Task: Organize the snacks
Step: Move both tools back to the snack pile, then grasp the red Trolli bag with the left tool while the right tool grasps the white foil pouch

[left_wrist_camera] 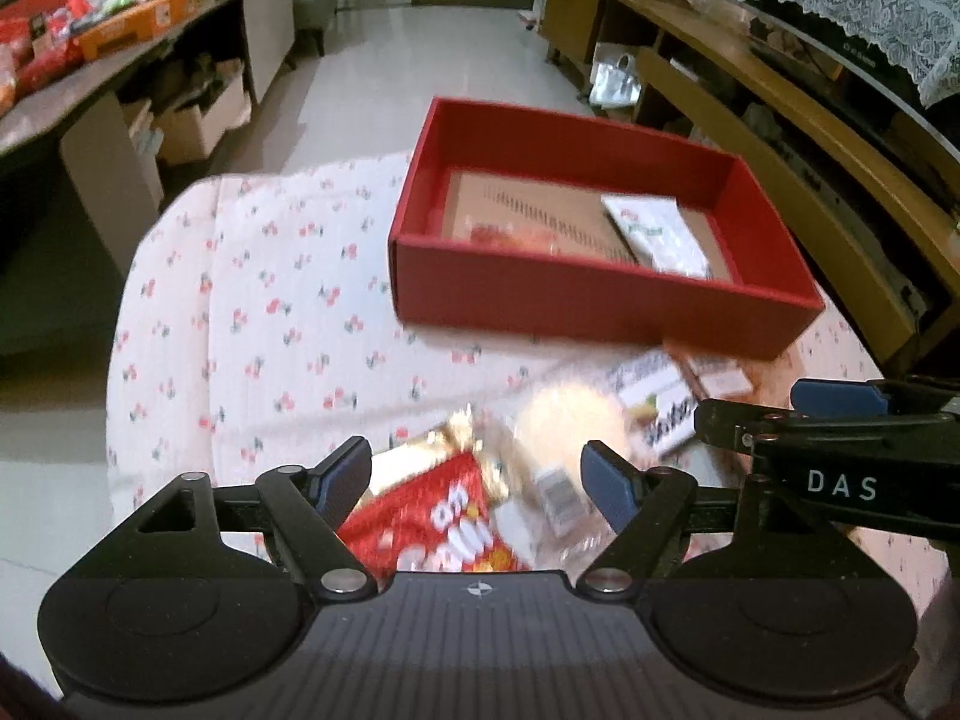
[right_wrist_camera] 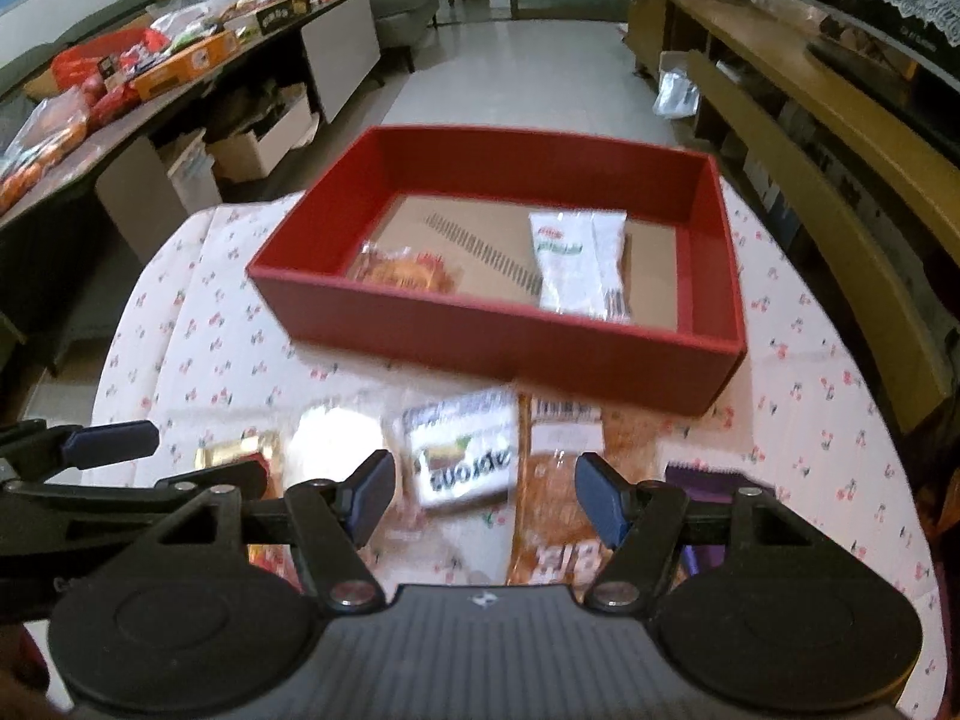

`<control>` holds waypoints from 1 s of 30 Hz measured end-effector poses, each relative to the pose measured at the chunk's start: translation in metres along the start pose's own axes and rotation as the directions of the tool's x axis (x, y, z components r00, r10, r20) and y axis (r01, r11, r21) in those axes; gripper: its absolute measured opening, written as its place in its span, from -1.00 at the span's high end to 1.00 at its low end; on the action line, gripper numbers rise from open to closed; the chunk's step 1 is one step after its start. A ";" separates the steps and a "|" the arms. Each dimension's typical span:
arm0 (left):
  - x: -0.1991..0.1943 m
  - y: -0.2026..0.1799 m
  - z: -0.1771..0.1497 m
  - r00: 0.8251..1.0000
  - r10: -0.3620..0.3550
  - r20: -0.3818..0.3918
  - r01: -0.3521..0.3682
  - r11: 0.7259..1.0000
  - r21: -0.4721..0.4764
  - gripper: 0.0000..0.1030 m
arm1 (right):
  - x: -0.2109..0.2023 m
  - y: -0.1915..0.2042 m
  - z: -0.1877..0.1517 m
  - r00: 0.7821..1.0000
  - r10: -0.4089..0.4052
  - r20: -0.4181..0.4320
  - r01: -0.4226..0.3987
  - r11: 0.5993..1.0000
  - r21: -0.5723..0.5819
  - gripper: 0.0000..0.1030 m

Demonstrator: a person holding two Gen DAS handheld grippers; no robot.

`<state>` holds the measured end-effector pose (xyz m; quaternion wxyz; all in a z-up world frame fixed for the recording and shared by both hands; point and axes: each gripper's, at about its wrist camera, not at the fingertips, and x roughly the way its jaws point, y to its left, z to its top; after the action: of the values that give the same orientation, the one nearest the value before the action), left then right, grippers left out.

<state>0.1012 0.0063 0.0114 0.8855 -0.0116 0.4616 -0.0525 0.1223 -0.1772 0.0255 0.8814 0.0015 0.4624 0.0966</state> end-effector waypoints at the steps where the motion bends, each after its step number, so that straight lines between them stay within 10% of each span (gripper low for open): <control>1: 0.001 0.003 -0.003 1.000 -0.002 -0.013 0.002 1.000 -0.013 -0.65 | 0.000 0.000 -0.003 1.000 0.007 -0.008 -0.007 1.000 -0.002 -0.61; 18: 0.044 0.008 -0.026 0.986 0.069 -0.155 -0.091 0.986 -0.139 -0.71 | -0.012 -0.017 -0.018 0.999 0.041 -0.020 -0.041 0.999 0.010 -0.63; 23: 0.036 0.003 -0.032 0.981 0.124 -0.150 -0.134 0.989 -0.058 -0.20 | -0.017 -0.020 -0.021 0.999 0.049 -0.018 -0.049 0.999 0.006 -0.62; 30: 0.023 0.008 -0.042 0.984 0.077 -0.158 -0.084 0.996 -0.042 -0.11 | -0.032 -0.023 -0.055 0.995 0.066 -0.080 -0.064 0.998 0.029 -0.63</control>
<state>0.0812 0.0126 -0.0321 0.8474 -0.0105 0.5308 -0.0061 0.0637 -0.2100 0.0177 0.8581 0.0244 0.4989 0.1192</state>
